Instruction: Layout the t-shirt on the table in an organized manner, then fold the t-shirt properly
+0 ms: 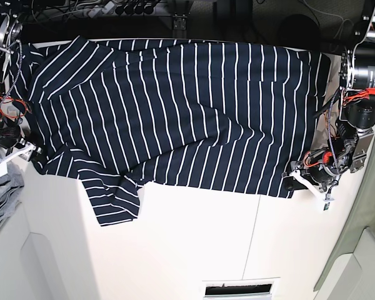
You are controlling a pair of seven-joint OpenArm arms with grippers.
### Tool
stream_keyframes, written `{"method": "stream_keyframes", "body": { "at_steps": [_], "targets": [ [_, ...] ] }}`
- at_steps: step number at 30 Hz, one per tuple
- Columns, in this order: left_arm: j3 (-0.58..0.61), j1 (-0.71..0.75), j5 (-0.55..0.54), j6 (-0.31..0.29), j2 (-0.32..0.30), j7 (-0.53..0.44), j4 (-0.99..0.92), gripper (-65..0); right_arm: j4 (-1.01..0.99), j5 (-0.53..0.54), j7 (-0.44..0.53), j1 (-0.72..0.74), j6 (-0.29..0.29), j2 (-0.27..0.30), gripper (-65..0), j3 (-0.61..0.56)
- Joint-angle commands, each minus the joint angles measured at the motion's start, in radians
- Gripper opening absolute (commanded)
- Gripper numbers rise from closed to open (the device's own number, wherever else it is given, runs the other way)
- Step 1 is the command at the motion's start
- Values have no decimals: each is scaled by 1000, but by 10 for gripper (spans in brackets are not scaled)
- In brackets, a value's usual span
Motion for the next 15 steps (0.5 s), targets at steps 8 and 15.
{"method": "stream_keyframes", "body": {
  "at_steps": [8,15],
  "targets": [
    [-2,-22,3,-43,2,2,10,-405,15,4,-4,19,35,-32,-334,3],
    [-2,-24,-8,-223,-11,-2,24,-650,27,4,-5,19,39,-40,-650,3]
  ]
}}
